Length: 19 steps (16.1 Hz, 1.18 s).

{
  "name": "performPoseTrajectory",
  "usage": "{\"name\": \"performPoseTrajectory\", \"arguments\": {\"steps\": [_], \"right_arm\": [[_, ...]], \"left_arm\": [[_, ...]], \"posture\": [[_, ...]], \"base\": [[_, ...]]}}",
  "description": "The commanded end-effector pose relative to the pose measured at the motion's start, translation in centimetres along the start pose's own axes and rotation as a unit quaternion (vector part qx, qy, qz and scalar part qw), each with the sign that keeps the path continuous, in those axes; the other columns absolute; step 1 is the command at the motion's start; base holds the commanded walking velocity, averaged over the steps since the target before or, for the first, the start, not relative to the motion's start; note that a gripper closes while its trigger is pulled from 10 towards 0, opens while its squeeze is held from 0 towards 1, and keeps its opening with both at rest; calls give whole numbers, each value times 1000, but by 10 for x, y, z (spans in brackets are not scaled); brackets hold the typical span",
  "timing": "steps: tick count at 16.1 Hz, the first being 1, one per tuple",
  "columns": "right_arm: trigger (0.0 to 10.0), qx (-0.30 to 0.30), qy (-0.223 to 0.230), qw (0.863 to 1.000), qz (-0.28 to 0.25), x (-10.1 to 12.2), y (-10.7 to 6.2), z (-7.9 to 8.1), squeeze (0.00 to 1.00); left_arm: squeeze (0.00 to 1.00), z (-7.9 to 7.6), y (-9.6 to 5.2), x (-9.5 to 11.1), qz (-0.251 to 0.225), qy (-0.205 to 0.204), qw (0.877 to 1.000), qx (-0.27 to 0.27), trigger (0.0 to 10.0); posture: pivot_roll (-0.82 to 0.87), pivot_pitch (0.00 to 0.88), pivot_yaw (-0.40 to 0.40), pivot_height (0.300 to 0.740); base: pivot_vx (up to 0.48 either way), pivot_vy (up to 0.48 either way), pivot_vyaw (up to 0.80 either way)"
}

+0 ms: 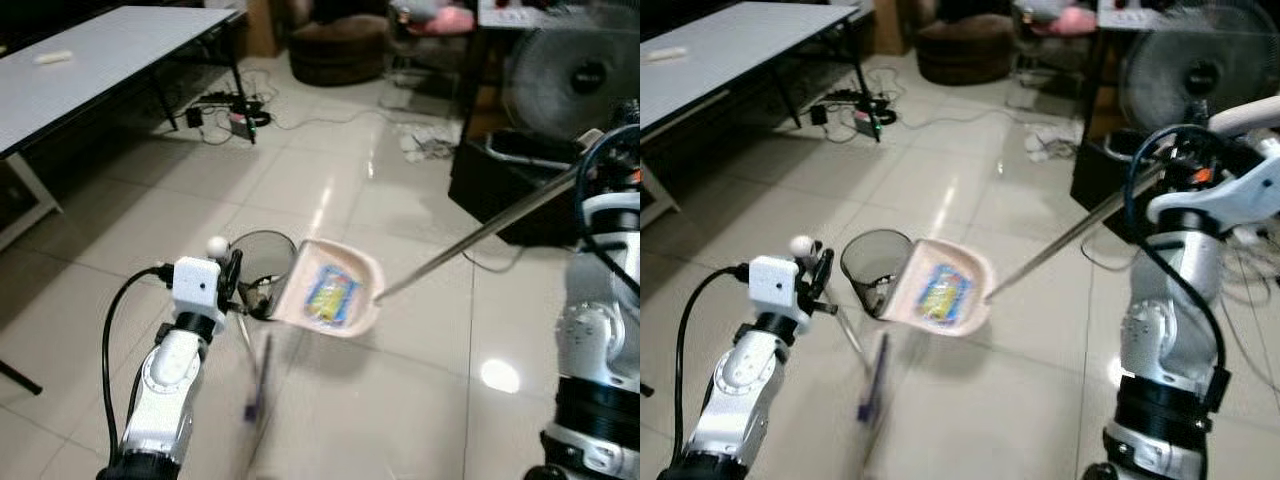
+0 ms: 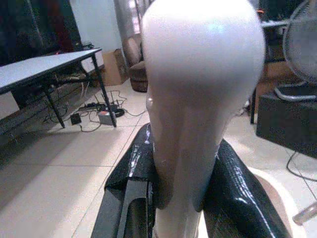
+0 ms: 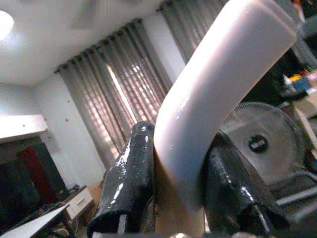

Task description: Sweep floor

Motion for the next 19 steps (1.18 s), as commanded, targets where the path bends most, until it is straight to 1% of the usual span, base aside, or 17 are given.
{"name": "performPoseTrajectory", "arguments": {"steps": [1, 3, 4, 5, 9, 11, 13, 19], "right_arm": [[10000, 17, 31, 999, -18, 4, 4, 15, 0], [10000, 20, 28, 999, -15, 4, 7, 16, 0], [10000, 31, 4, 999, -12, 4, 7, 19, 0], [10000, 34, 3, 999, -7, 2, 6, 20, 0], [10000, 29, 14, 999, -4, -1, 5, 20, 0], [10000, 25, 18, 1000, -5, -1, 4, 18, 0], [10000, 16, 31, 999, -8, 0, 3, 15, 0], [10000, 7, 38, 999, -13, 1, 3, 11, 0]], "left_arm": [[0, 12, 3, 8, -17, 20, 1000, 13, 10000], [0, 13, 5, 9, -19, 19, 1000, 17, 10000], [0, 13, 5, 9, -19, 19, 999, 17, 10000], [0, 13, 3, 8, -18, 19, 1000, 15, 10000], [0, 15, 2, 7, -17, 22, 1000, 14, 10000], [0, 15, 2, 7, -16, 23, 1000, 14, 10000], [0, 15, 2, 6, -15, 24, 1000, 13, 10000], [0, 14, 4, 6, -17, 25, 1000, 9, 10000]], "posture": [[-9, 15, 55, 740], [-6, 21, 53, 740], [-5, 23, 54, 740], [-4, 24, 56, 740], [0, 20, 58, 740], [0, 21, 58, 740], [2, 20, 61, 740], [-2, 10, 66, 740]], "base": [[379, 0, 0], [384, 0, 0], [386, 0, 0], [386, 0, 400], [386, 0, 720], [386, 0, 0], [388, 0, 0], [387, 0, 0]]}}
Point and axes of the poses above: a point about 5 cm out from each wrist's last joint towards the gripper, its own y axis pointing out of the wrist towards the gripper, its own x axis along the axis of the wrist's last joint, z = x × y, the point moved 3 cm from there along y, pointing out of the wrist towards the gripper, and after that the axes turned 10 degrees about y, right-handed, at the moved point
